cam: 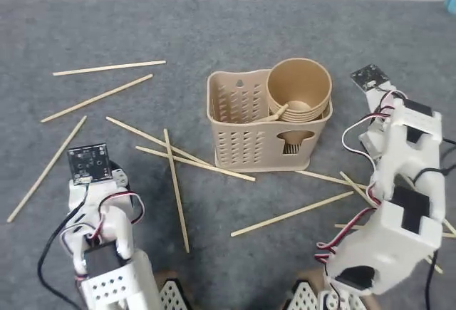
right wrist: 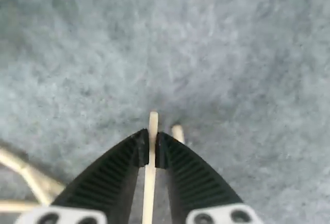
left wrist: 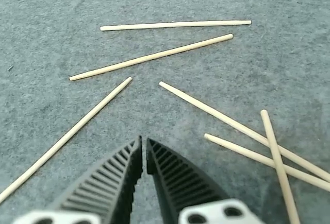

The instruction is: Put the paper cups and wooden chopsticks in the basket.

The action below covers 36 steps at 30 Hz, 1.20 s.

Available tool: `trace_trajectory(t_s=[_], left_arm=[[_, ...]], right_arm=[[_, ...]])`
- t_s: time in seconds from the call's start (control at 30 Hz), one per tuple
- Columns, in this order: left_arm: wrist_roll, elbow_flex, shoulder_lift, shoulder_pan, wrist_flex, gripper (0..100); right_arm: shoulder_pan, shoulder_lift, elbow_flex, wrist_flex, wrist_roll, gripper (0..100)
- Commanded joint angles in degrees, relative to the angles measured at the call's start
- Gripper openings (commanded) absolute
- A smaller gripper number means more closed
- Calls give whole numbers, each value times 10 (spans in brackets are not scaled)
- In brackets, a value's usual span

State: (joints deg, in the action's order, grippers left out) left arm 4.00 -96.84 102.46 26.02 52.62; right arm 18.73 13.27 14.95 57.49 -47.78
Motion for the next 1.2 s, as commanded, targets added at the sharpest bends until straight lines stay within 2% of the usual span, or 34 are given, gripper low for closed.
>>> trace_trajectory(t_s=[0.0, 0.33, 0.43, 0.67, 0.97, 1.17], left_arm=[[5, 2, -5, 2, 3, 13], [5, 2, -5, 1, 3, 13], [5, 2, -5, 1, 3, 13], [5, 2, -5, 2, 3, 13], [5, 2, -5, 2, 3, 13], [5, 2, -5, 2, 3, 13]], right_arm=[[19, -72, -4, 35, 7, 9], [62, -124, -4, 69, 14, 9], [62, -165, -4, 71, 68, 9], [51, -322, 1, 166, 170, 9], [35, -539, 56, 174, 352, 8], [-35, -643, 33, 151, 449, 8]])
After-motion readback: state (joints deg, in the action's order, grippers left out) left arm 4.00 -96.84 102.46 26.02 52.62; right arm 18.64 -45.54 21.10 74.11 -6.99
